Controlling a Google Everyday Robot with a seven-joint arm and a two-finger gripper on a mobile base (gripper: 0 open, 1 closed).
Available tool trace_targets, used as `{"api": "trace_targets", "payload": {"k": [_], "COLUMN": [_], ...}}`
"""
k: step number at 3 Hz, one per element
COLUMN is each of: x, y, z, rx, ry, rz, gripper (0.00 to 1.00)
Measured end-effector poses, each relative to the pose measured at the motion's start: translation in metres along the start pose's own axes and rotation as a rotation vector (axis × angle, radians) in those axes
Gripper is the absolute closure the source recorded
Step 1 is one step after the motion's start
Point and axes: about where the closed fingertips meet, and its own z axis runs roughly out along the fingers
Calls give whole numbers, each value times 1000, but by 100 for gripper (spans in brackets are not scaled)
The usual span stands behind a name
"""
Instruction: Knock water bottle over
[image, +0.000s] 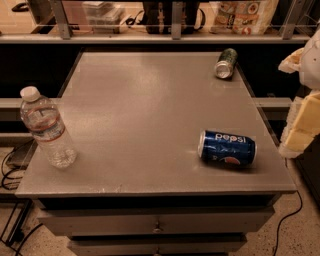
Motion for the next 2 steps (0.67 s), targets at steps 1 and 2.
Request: {"api": "trace_targets", "payload": {"k": [1, 2], "x": [0, -5], "y": [0, -1], "z": [0, -2], "rx": [0, 10], "ry": [0, -23], "rz": [0, -11], "gripper": [0, 0]}}
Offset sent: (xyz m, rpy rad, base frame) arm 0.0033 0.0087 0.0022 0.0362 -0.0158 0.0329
